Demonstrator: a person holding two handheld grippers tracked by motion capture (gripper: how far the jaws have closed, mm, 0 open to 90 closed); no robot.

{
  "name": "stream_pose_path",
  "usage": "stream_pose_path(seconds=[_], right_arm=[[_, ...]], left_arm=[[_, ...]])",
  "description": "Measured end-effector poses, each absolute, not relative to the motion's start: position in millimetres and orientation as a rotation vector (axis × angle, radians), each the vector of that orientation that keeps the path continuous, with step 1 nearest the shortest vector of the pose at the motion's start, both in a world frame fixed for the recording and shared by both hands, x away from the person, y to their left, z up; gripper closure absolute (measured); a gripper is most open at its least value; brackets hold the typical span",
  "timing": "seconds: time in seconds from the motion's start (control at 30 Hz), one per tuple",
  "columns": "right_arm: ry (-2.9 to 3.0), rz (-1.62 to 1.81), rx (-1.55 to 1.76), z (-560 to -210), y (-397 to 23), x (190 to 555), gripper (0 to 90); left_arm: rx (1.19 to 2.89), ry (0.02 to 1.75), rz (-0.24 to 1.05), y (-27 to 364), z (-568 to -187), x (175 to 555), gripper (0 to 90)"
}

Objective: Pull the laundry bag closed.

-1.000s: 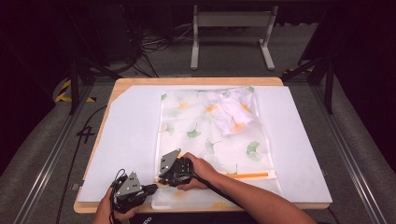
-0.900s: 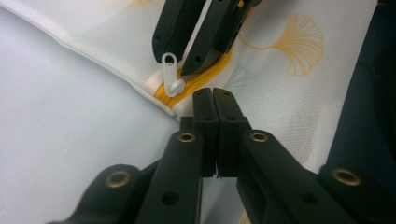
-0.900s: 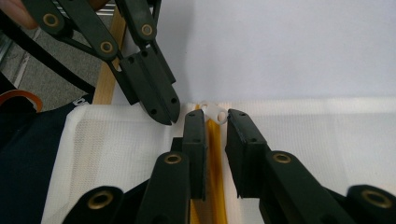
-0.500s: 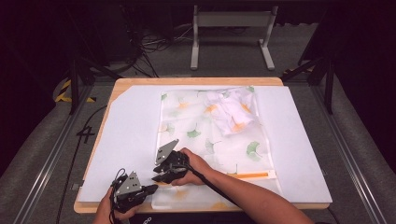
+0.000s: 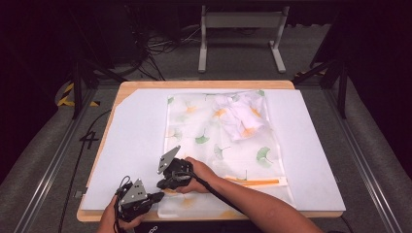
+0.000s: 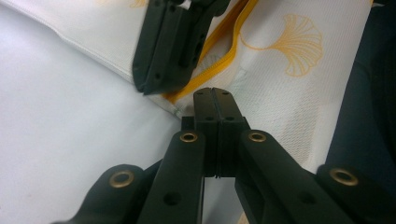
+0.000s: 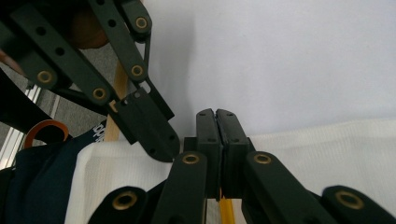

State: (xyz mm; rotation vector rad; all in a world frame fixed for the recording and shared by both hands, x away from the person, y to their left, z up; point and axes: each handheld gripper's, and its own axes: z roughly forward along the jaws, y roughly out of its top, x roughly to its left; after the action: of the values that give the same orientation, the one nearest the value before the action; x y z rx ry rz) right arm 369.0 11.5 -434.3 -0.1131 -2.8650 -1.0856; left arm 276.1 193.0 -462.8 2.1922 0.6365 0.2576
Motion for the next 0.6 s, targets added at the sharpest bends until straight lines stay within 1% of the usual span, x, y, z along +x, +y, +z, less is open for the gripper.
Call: stream_pose_path(seconds=[0.27, 0.47, 0.53, 0.6], right_arm=[[-2.825, -1.122, -0.129, -432.9, -2.7, 367.6, 90.0], [-2.797, -1.131, -0.094, -432.6, -3.2, 362.1, 90.0], [-2.811, -1.137, -0.108, -433.2, -2.9, 363.1, 88.9], [-2.805, -1.161, -0.143, -433.5, -4.3, 366.6, 84.3]], left_arm=[[2.194, 0.638, 0.257, 193.2, -462.3, 275.9, 90.0], [2.185, 0.639, 0.25, 193.9, -462.9, 276.6, 90.0], [2.185, 0.642, 0.25, 193.7, -463.0, 276.2, 90.0], [2.182, 0.643, 0.246, 194.2, -463.2, 276.3, 90.0]])
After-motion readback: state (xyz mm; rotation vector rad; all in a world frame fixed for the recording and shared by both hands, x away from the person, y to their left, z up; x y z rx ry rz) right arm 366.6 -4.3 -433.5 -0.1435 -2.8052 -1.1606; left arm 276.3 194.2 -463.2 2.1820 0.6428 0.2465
